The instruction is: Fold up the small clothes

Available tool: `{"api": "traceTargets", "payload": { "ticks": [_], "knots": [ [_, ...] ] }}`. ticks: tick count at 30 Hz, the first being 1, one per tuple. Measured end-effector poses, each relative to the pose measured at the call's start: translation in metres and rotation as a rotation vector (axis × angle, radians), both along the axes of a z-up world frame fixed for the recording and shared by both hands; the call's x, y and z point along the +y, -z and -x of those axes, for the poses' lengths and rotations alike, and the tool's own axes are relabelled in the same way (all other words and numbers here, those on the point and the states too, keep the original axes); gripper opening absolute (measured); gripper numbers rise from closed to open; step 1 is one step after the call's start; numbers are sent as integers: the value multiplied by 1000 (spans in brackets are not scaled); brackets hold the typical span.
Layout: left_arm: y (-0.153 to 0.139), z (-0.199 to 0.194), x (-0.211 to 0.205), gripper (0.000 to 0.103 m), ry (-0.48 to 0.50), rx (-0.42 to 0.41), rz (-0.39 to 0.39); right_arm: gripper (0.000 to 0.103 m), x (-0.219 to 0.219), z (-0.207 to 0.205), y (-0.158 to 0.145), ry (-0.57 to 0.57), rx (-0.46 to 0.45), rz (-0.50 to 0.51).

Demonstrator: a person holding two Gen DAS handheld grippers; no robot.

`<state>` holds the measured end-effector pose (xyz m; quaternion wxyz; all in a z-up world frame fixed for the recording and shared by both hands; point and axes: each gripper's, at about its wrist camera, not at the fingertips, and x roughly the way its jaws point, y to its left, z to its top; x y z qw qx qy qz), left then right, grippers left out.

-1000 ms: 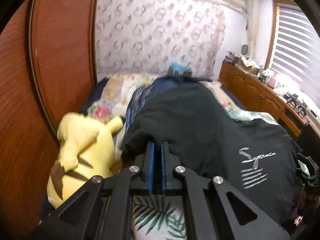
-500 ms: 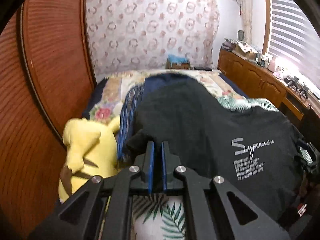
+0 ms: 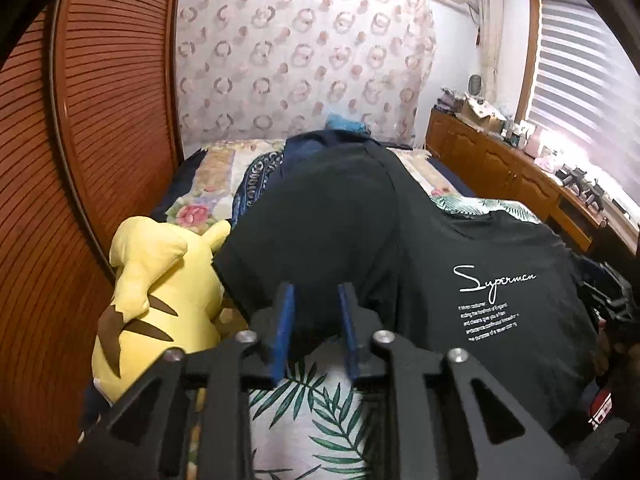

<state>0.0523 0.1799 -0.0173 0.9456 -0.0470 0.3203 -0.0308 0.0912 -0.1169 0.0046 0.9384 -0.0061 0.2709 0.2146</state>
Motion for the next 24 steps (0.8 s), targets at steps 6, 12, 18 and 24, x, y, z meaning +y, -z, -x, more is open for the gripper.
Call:
{"api": "traceTargets", "payload": {
  "ticks": [6,12,18,24],
  "knots": [
    [-14,22,10,31,-61,-60,-19,94,65,-18,-29,-201,-97,87],
    [-17,38,31,34,-107,-70,-8,62,166,-45,-38,-492,-56,124],
    [-13,43,47,35,-125,-70,21,55,254,-76,-31,-584,-29,222],
    [-9,46,44,35,-114,-66,20,7,290,-97,-10,-563,13,381]
  ]
}}
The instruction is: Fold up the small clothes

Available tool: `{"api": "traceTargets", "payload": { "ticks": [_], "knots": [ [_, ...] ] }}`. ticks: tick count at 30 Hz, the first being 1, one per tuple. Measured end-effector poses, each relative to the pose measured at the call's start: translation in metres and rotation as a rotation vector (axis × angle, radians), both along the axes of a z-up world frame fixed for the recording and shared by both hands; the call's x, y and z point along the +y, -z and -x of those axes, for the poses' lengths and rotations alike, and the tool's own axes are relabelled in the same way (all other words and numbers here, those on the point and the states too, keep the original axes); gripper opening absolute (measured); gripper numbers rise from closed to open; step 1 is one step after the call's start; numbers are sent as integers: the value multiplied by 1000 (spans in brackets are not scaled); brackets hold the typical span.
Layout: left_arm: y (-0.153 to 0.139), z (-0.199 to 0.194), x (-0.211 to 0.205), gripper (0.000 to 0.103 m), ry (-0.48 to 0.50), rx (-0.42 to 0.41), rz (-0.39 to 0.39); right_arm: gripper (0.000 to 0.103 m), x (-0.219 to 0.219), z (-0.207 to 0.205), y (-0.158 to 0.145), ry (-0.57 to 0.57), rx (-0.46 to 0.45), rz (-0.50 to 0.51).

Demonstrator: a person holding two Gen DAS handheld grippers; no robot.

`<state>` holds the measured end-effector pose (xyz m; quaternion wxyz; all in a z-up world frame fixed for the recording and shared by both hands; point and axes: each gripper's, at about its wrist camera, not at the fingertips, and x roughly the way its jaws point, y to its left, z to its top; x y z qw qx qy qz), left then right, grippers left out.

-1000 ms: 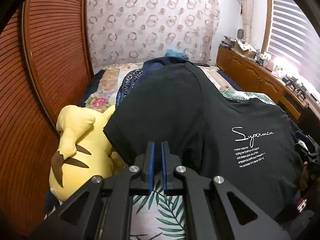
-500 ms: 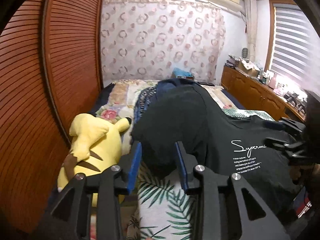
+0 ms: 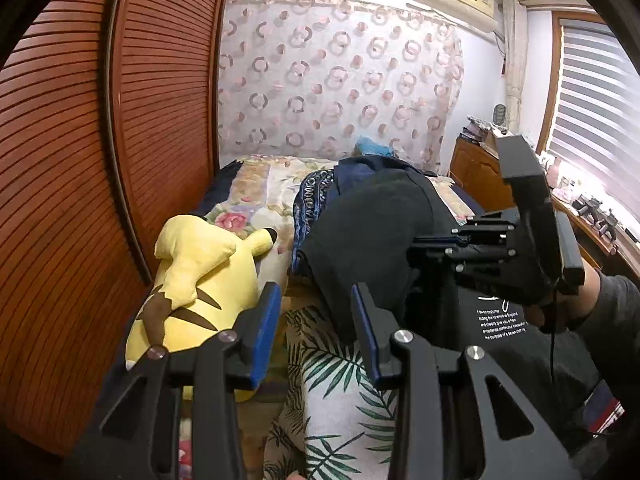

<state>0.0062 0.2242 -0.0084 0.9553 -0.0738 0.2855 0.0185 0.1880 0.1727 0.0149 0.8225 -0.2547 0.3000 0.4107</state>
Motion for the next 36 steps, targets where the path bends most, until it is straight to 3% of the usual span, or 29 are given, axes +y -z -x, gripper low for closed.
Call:
{"api": "traceTargets", "payload": {
  "ticks": [3,7,10,13,14,15,17,19,20,22,23,24,27,31,36],
  "knots": [
    [3,-1,-4,35,8,3,8,0,-4,-2,-6,-13,9,-38],
    [4,-3,-9,35,12,7,15,0,-22,2,-27,-2,-11,-161],
    [4,-6,-11,35,15,5,17,0,-27,0,-34,-9,-12,-173],
    [2,-4,-14,35,21,0,18,1,-21,-2,-28,-11,5,-124],
    [3,-3,-15,35,24,0,17,14,-19,-3,-24,-17,17,-113],
    [3,-3,-15,35,29,0,17,35,-17,-2,-21,-16,14,-95],
    [3,-3,-18,35,40,0,15,60,-12,-2,-12,-35,18,-65],
    [3,-4,-20,35,48,1,15,61,-9,-4,-2,-27,9,-20],
    [4,-4,-20,35,50,1,16,61,-7,-7,3,-13,1,2],
    [6,-6,-22,35,54,5,17,37,-6,-10,6,-15,9,12],
    [7,-7,-23,35,55,8,17,16,-5,-11,7,-23,12,16],
    [8,-8,-23,35,56,11,17,6,-5,-12,6,-38,33,6],
    [15,-12,-21,35,53,26,19,0,-6,-8,-3,-58,7,-23],
    [21,-16,-21,35,49,37,34,0,-22,-4,-25,-29,-28,-134],
    [22,-19,-25,35,46,41,26,0,-41,-7,-41,4,-48,-192]
  ]
}}
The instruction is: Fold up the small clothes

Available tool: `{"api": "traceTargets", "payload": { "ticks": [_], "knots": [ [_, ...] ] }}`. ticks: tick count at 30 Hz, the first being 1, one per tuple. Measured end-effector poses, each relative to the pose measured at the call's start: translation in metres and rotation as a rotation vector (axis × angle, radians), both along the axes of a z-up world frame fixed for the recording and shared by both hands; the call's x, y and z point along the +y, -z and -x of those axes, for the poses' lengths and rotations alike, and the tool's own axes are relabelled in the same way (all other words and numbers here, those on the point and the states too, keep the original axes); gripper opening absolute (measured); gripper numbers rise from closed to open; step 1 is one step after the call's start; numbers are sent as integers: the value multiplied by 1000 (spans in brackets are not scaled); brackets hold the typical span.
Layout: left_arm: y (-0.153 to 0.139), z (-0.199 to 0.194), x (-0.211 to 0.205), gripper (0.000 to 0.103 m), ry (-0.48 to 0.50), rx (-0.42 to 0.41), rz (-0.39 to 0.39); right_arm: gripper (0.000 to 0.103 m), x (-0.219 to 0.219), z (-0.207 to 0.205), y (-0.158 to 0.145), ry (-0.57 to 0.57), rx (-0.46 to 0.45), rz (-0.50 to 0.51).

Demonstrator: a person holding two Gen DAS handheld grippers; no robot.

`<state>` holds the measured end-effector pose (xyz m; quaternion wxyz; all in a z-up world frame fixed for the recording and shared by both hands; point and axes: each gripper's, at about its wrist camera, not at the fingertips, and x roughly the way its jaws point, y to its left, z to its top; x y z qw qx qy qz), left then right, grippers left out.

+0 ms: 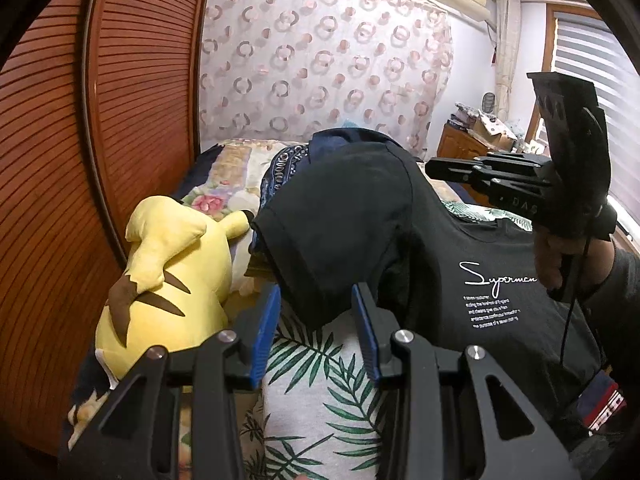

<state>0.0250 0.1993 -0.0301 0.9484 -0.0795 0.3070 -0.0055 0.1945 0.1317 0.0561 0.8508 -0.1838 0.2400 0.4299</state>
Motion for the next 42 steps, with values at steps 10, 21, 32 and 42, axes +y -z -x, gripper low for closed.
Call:
{"api": "traceTargets", "payload": {
  "ticks": [10,21,32,42],
  "knots": [
    [2,21,10,35,-15,-6,1,61,31,24,35,-115,28,118],
    [12,55,23,36,-49,4,7,76,68,68,83,-191,-257,407],
    [11,61,30,36,-76,-3,14,77,83,76,112,-157,-545,577],
    [12,60,33,36,-71,-4,21,16,81,73,86,-158,-415,389]
  ]
}}
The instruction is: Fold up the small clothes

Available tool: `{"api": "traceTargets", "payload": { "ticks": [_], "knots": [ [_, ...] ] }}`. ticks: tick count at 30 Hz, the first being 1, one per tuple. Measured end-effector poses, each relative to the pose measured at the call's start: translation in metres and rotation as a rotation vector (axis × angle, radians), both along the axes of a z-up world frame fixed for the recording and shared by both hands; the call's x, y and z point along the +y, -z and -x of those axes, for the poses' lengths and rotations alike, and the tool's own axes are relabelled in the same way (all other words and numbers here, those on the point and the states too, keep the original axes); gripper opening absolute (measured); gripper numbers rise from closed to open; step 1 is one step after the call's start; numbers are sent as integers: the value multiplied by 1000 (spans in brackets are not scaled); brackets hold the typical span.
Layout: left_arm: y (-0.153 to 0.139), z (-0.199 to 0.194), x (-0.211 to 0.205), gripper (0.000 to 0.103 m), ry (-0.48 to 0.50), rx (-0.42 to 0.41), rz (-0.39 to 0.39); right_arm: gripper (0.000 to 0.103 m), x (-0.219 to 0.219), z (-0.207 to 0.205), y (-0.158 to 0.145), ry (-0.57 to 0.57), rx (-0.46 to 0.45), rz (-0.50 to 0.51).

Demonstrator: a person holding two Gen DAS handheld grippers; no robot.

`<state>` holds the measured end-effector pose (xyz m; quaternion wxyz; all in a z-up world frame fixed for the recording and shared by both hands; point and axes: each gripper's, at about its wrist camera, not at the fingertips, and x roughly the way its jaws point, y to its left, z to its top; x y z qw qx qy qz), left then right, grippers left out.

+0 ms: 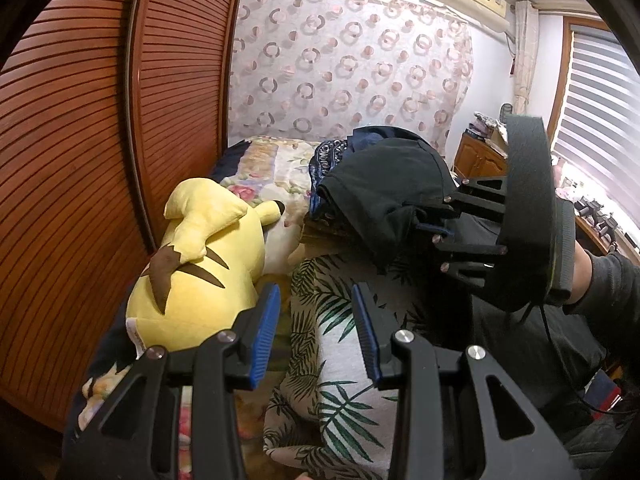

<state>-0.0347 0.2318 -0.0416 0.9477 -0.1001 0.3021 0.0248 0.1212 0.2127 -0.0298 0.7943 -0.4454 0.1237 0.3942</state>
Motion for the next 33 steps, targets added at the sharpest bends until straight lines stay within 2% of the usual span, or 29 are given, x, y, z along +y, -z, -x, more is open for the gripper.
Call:
{"api": "traceTargets", "payload": {
  "ticks": [6,10,14,19,23,27,31,33],
  "knots": [
    [0,-4,-5,36,16,7,2,8,-10,-10,-25,32,144,-168],
    [0,-8,-11,36,32,11,2,8,-26,-26,-45,70,302,-302],
    [2,-13,-13,36,47,18,0,8,-44,-37,-60,104,383,-411],
    [2,-15,-16,36,58,20,-5,8,-57,-44,-69,117,459,-493],
    [3,-16,-17,36,60,22,-5,8,-59,-51,-75,128,471,-527],
    [3,-16,-18,36,59,19,-4,5,-52,-51,-76,109,449,-496],
    [3,-18,-20,36,64,14,-3,4,-64,-53,-82,146,434,-555],
    [3,-20,-21,36,68,11,-2,5,-79,-57,-89,204,415,-611]
  ]
}}
